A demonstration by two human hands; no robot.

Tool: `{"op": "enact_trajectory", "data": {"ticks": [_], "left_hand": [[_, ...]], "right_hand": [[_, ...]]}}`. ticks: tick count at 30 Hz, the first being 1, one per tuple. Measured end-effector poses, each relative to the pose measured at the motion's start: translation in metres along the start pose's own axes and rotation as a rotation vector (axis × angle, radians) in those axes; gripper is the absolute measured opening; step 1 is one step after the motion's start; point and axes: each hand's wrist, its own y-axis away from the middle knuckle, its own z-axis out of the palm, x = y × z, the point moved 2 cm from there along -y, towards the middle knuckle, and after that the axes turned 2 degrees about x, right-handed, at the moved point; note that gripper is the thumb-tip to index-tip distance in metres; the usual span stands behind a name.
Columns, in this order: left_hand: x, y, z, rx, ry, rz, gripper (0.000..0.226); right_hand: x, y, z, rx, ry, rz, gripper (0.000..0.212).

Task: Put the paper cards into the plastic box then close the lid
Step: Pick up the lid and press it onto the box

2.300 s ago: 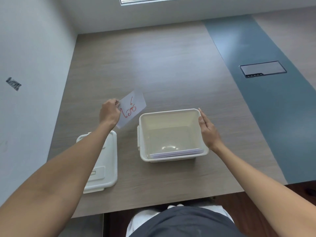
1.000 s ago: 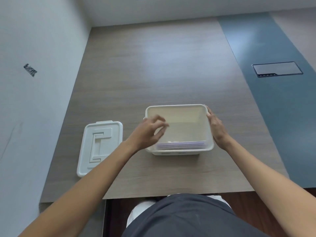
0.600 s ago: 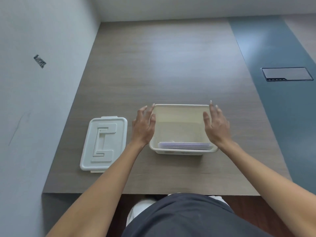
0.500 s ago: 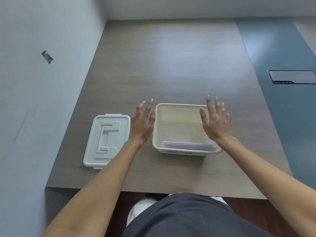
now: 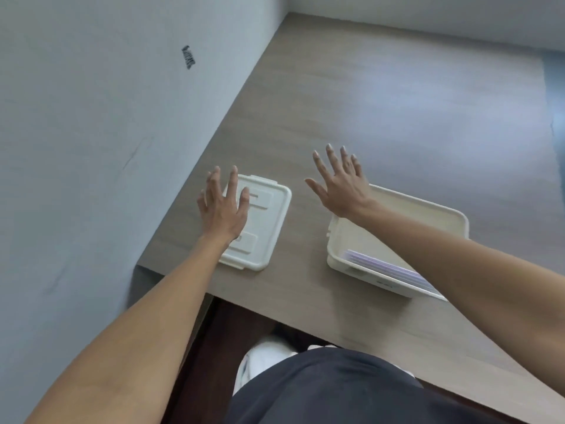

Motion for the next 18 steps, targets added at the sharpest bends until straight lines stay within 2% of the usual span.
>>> {"op": "enact_trajectory", "data": {"ticks": [4, 10, 15, 18], "left_hand": [[-0.042, 0.017, -0.003, -0.053, -0.002, -0.14, 0.063], [-0.08, 0.047, 0.018, -0.157, 0.037, -0.337, 0.063], [-0.085, 0.067, 0.048, -0.282, 0.398, -0.527, 0.063], [-0.078, 0.074, 0.056, -0.246, 0.506, -0.677, 0.063]], "right_hand": [[-0.04, -0.027, 0.012, -0.052, 0.063, -0.121, 0.075], [-0.083, -0.063, 0.043, -0.216, 0.057, -0.154, 0.074], [-0.098, -0.081, 0.079, -0.37, -0.077, -0.085, 0.069], [-0.103, -0.082, 0.096, -0.322, -0.153, -0.05, 0.064]]}}
